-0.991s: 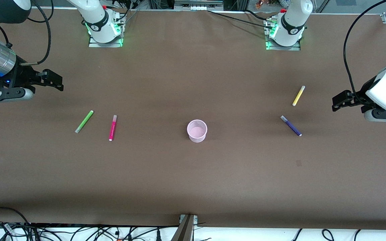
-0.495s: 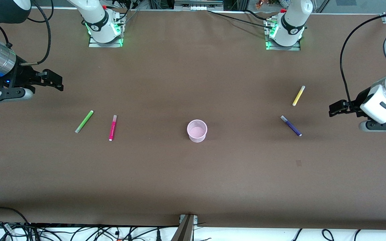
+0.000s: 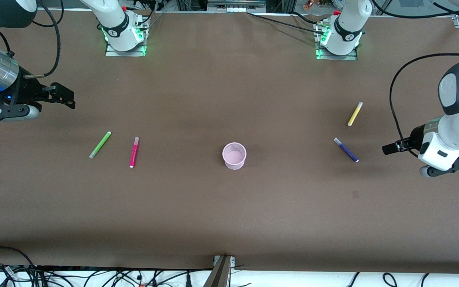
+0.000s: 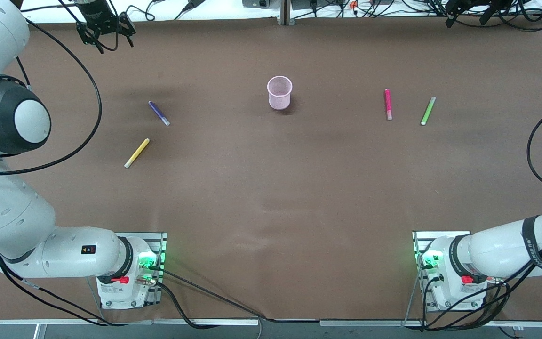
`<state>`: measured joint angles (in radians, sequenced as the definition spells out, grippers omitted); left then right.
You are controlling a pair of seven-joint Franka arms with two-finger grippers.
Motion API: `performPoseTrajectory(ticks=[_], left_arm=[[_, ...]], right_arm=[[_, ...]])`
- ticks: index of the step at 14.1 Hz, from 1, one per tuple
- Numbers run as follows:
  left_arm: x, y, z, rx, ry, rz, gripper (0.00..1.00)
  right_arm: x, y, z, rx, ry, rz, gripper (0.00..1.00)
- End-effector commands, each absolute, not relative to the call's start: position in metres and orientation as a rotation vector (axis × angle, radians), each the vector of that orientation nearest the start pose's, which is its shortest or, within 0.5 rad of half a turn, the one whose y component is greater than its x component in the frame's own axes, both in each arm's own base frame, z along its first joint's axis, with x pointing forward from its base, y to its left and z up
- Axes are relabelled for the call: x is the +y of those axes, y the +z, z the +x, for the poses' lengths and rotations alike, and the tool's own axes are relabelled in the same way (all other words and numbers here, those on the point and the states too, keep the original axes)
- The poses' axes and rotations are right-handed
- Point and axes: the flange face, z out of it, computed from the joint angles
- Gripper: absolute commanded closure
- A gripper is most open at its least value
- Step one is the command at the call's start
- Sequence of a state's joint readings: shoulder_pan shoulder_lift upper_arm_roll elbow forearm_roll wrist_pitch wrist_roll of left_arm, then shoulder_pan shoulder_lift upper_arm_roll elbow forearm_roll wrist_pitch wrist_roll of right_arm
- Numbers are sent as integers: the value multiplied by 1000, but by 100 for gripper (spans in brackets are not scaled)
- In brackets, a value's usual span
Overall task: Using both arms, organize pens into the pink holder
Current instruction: 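Move the left gripper down toward the purple pen, then close the left gripper around the purple pen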
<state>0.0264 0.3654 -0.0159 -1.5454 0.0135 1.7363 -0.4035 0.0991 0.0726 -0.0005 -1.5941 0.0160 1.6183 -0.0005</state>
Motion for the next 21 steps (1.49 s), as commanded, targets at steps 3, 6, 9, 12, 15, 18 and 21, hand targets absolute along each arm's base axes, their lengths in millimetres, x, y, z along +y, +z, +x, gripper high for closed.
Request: performPoseTrajectory(ticks=[3, 6, 9, 12, 15, 18, 21], left_arm=[[9, 375, 650, -966, 296, -2970, 0], [13, 343, 643, -1201, 248, -2885, 0], [11, 310, 633, -1355, 190, -2825, 0], [12, 279, 621, -1415, 151, -2805, 0], [5, 257, 617, -1487, 125, -2773, 0], [2, 239, 618, -1498, 125, -2763, 0], [2, 228, 612, -1485, 131, -2759, 0]], right_arm=[[58, 583, 572, -162, 58, -3140, 0], [57, 582, 571, -159, 65, -3140, 0], [58, 582, 571, -161, 70, -3139, 0], [57, 583, 570, -159, 70, -3139, 0], [58, 583, 570, -157, 70, -3139, 0], [58, 583, 570, -154, 67, -3139, 0], [58, 583, 570, -145, 67, -3140, 0]])
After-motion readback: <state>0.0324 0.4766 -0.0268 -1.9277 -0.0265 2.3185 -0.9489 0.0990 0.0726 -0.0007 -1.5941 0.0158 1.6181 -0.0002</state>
